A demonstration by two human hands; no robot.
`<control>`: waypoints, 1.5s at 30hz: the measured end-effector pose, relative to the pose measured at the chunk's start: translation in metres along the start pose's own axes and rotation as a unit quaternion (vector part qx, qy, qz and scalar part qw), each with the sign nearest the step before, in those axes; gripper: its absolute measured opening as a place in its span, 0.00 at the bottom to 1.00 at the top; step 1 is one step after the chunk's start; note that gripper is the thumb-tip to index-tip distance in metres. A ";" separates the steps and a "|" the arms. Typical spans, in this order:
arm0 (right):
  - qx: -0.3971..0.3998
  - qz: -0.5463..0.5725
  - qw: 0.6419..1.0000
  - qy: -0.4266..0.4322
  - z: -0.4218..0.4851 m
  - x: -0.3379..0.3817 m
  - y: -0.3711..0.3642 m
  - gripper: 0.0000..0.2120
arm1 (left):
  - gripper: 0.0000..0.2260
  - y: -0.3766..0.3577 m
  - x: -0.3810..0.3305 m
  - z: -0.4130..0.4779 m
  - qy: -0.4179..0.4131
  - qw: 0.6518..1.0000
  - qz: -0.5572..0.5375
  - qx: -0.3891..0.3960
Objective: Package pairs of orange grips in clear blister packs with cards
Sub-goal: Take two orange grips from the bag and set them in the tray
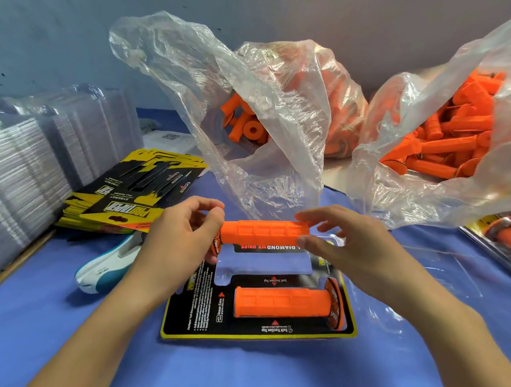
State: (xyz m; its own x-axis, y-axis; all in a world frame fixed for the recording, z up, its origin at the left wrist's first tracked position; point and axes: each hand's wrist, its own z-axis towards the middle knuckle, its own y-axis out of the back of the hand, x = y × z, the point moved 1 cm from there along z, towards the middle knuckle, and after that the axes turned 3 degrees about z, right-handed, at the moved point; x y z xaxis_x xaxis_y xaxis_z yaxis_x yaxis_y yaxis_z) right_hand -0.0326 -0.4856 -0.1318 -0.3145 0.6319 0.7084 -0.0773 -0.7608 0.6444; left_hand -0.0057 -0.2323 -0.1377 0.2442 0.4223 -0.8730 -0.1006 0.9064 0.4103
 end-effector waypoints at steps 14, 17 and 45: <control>0.036 -0.157 0.986 0.036 -0.009 0.002 0.002 0.14 | 0.05 -0.005 0.011 0.001 0.006 0.995 0.099 0.033; 0.044 -0.163 0.985 0.030 -0.010 0.002 0.002 0.13 | 0.05 -0.006 0.011 0.000 0.009 0.992 0.117 0.037; 0.067 -0.167 0.983 0.028 -0.007 -0.006 -0.004 0.18 | 0.06 -0.006 0.012 -0.002 0.021 0.972 0.219 0.078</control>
State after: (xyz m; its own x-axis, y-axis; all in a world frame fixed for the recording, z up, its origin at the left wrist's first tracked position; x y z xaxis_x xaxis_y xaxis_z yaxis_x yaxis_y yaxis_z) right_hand -0.0369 -0.4875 -0.1405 -0.3450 0.8311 0.4361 -0.0612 -0.4836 0.8732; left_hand -0.0045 -0.2326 -0.1511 0.1719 0.7700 -0.6145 -0.0384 0.6285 0.7768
